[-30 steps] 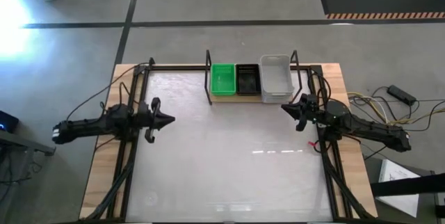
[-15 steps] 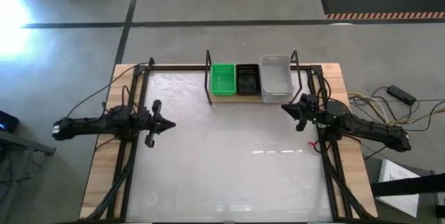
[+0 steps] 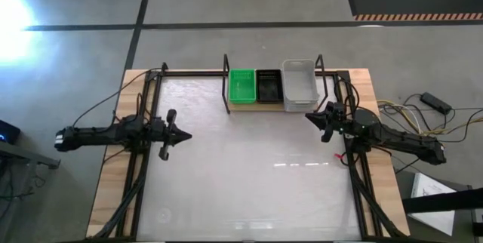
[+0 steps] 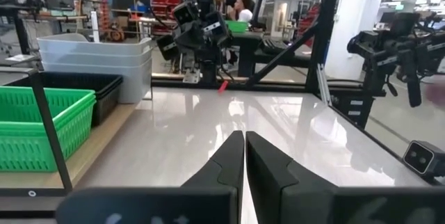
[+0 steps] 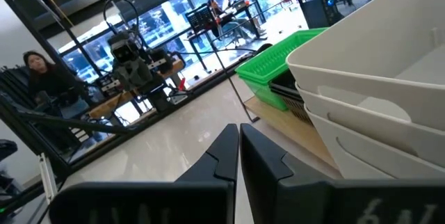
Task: Stack baskets on shelf by color
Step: Return to Home Position
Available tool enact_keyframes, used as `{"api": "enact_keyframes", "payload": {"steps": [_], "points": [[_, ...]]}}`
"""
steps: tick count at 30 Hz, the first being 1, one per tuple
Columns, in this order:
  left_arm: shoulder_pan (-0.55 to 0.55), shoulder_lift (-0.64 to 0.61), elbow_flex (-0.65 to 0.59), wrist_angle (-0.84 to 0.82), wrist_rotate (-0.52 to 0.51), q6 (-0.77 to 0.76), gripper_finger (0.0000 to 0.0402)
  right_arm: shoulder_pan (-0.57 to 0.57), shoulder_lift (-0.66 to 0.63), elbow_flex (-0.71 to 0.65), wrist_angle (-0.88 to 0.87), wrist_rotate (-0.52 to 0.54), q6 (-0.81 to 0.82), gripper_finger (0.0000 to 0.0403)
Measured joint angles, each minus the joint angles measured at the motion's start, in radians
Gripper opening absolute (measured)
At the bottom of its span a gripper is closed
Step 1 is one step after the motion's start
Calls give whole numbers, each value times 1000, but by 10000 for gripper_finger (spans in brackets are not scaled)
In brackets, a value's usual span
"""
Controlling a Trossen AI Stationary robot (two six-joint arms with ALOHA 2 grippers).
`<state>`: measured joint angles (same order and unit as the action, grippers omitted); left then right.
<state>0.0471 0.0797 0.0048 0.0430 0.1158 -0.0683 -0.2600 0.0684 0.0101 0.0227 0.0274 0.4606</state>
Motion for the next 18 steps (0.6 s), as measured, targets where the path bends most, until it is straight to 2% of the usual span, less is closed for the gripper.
{"api": "enact_keyframes", "payload": {"steps": [14,15,18], "points": [[0,12,0,1,0,-2,0,17,-5,0,0,9,0,9],[0,12,0,0,0,-2,0,50,-20,1,-4,17,-16,9],[0,15,0,2,0,-2,0,137,-68,0,-4,9,-248,9]]}}
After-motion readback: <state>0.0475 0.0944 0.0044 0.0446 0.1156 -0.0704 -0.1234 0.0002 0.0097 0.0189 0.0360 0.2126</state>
